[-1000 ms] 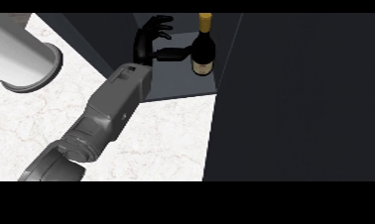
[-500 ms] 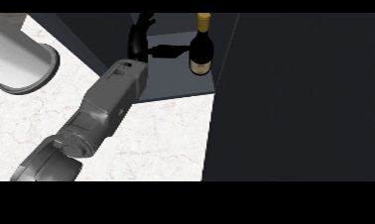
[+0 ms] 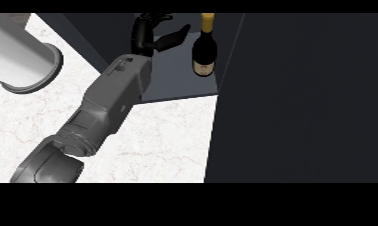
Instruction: Pick up the wine, place it into the cabinet and close the cabinet
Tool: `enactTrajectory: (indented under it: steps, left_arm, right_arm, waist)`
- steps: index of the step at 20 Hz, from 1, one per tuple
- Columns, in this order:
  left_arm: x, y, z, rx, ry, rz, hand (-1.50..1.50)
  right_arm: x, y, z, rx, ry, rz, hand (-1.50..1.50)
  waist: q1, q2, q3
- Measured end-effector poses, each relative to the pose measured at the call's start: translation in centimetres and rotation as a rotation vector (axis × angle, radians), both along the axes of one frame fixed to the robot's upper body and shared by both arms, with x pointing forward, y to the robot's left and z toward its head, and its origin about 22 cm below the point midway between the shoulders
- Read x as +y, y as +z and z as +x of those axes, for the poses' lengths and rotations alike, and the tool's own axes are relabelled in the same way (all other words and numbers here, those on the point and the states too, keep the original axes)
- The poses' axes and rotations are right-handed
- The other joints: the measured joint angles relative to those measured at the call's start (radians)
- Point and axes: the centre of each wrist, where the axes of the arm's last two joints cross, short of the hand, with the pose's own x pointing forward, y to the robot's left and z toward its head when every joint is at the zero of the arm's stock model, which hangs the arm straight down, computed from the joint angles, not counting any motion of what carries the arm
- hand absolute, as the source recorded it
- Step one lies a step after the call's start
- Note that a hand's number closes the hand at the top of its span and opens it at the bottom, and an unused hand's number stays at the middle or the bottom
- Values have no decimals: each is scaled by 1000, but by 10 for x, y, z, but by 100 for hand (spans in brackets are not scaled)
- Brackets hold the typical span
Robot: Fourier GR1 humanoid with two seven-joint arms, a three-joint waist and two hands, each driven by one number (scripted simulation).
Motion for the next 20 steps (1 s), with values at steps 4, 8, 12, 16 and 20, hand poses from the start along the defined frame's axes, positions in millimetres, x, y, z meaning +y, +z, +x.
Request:
enactTrajectory:
  steps: [4,8,12,16,20]
  left_arm:
    - [-9,9,2,-39,-79,-80,150]
    - [-22,13,1,-50,-150,-131,-150]
    - [-30,20,3,-51,-196,-155,-150]
    - [-33,18,1,-47,-225,-165,-150]
    - [-37,14,-3,-43,-240,-185,-150]
  right_arm:
    - [-1,-1,-2,13,-9,0,-150]
    - [-3,0,-2,21,-17,-10,-150]
    - [-5,1,-1,23,-32,-14,-150]
    - [-8,2,-2,35,-47,-29,-150]
    - [-9,2,-2,51,-61,-30,-150]
  waist:
    - [16,-8,1]
    - [30,-14,1]
    - [49,-20,2]
    - [65,-28,2]
    - [76,-35,2]
